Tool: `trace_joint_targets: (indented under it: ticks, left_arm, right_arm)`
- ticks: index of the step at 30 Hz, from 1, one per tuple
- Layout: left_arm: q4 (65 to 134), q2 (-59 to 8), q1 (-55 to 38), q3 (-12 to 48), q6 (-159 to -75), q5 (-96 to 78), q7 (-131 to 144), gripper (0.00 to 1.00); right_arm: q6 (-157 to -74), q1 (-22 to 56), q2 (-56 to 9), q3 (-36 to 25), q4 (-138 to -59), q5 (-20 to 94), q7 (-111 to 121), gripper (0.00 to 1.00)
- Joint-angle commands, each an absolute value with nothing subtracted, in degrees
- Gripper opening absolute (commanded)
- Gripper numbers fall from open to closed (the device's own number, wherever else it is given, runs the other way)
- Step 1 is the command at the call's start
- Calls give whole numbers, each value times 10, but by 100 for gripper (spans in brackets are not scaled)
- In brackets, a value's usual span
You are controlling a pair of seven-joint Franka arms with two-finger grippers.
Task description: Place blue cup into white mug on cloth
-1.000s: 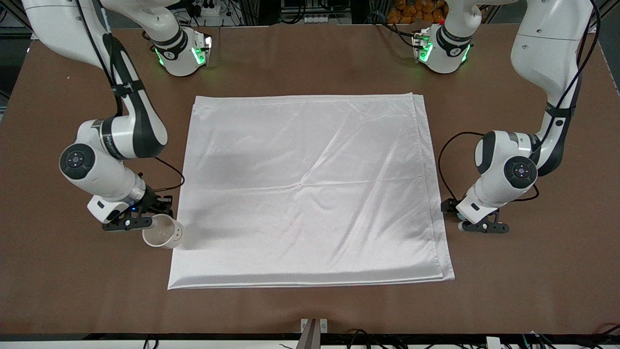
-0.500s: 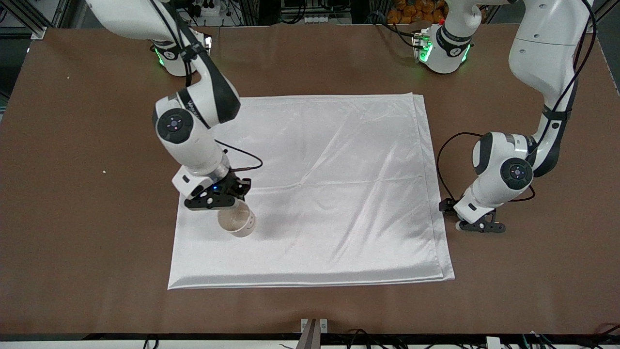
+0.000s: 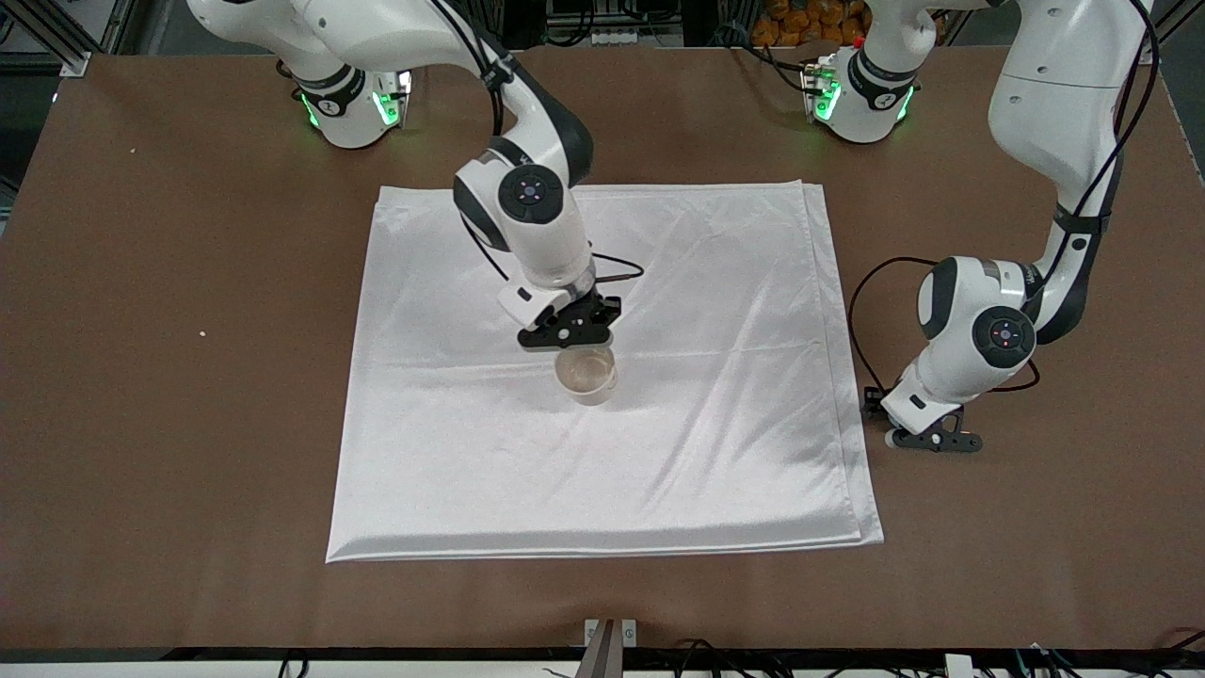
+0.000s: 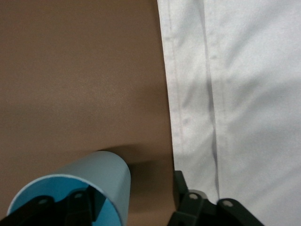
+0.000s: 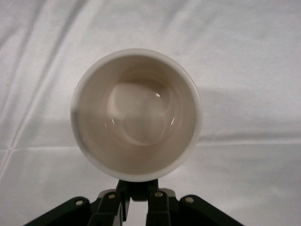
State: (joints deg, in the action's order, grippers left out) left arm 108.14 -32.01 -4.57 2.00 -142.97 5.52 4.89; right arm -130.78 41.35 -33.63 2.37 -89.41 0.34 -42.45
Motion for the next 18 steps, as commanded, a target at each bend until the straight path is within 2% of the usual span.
trace_joint_targets:
  ticks: [1,3,4,18]
  left_arm:
    - [1087,-317,-43,21,-1441,69,46,13]
    - [1087,-317,-43,21,-1441,70,46,1]
    - [1087,-317,-43,21,-1441,70,45,0]
    - [1086,-317,-43,21,-1441,70,37,0]
  right_arm:
    - [-1295,458,-409,7,-812,-9,-463,0]
    - [-1297,462,-417,7,-806,-9,-464,0]
    - [-1297,465,-421,7,-804,-8,-464,0]
    - [-1306,491,-453,7,-778,-9,-469,0]
